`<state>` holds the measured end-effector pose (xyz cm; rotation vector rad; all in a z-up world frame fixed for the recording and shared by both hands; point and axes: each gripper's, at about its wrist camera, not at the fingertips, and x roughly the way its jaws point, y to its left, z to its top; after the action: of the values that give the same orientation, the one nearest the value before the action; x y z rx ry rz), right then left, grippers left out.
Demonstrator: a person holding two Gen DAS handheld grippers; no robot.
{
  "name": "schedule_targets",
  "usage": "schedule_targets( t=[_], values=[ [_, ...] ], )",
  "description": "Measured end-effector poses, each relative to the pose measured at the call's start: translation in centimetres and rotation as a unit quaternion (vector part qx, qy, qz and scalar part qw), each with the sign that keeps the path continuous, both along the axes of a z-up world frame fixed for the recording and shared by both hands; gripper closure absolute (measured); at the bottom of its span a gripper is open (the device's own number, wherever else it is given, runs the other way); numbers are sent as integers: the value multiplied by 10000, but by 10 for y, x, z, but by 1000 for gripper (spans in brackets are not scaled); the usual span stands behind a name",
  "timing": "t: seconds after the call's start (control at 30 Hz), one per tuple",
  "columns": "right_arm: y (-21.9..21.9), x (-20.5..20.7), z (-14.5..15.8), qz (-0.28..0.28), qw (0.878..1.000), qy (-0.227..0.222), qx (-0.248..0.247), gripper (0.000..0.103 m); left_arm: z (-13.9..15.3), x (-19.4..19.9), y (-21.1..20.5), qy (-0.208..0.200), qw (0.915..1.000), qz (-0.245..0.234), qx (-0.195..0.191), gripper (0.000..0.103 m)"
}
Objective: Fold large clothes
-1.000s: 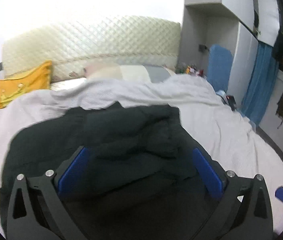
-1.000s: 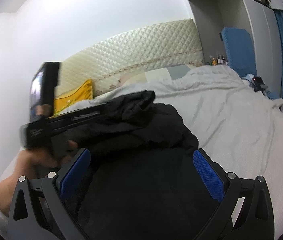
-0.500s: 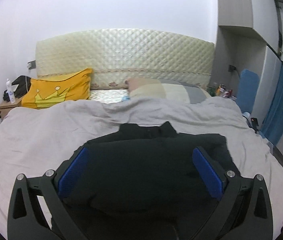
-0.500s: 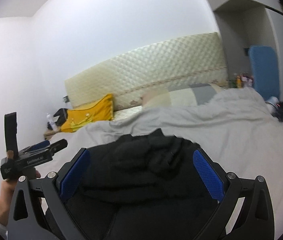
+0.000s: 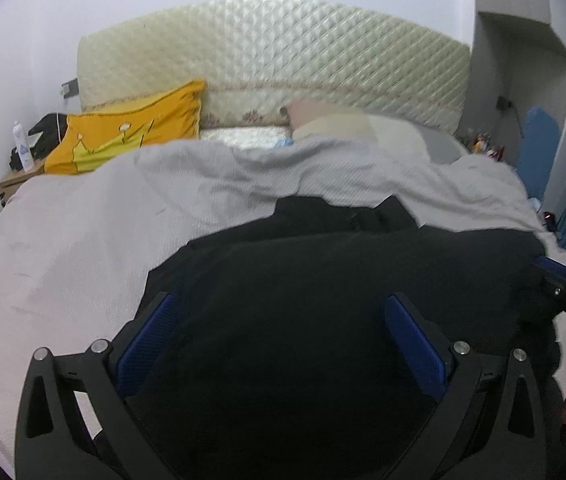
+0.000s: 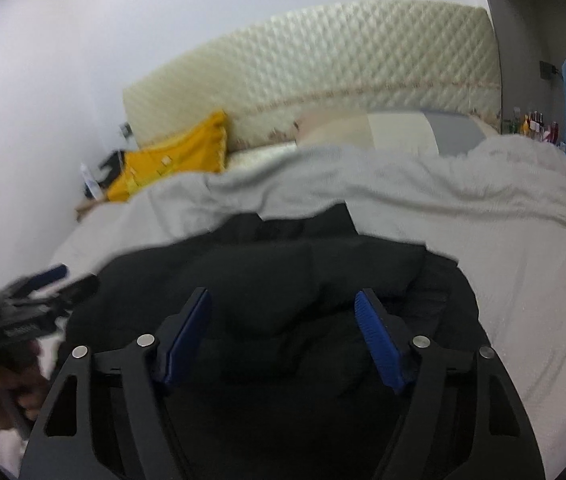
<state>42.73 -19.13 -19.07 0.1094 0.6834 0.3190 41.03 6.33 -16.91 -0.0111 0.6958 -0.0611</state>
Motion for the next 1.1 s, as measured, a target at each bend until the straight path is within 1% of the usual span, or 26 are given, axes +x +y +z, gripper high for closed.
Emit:
schedule_targets(
  t=[0.07, 0.23, 0.4, 0.53, 0.77, 0.93, 1.03, 1.1],
  values=[
    [0, 5, -16, 17, 10000, 43, -80, 30, -15, 9, 4, 158, 9999, 3, -7, 0],
    [5, 7, -35, 99, 9993, 12, -356, 30, -30, 16, 5, 160, 9998, 2, -94, 0],
    [5, 11, -52, 60, 9993, 84, -353, 30, -41, 21, 2, 229, 9997, -10, -42, 0],
    [10, 18, -64, 34, 9988, 64, -494, 30, -49, 28, 1, 254, 9997, -13, 31, 0],
    [11, 30, -81, -79, 9992, 103, -387, 30, -61, 41, -2, 292, 9995, 31, 79, 0],
    [13, 29, -82, -132, 9987, 206, -440, 30, -62, 36, -2, 245, 9996, -8, 138, 0],
    [15, 24, -73, -221, 9983, 264, -473, 29, -57, 28, 4, 279, 9996, -6, 7, 0],
    [13, 18, -62, -255, 9987, 266, -365, 29, -49, 22, 7, 303, 9995, -4, -99, 0]
  ],
)
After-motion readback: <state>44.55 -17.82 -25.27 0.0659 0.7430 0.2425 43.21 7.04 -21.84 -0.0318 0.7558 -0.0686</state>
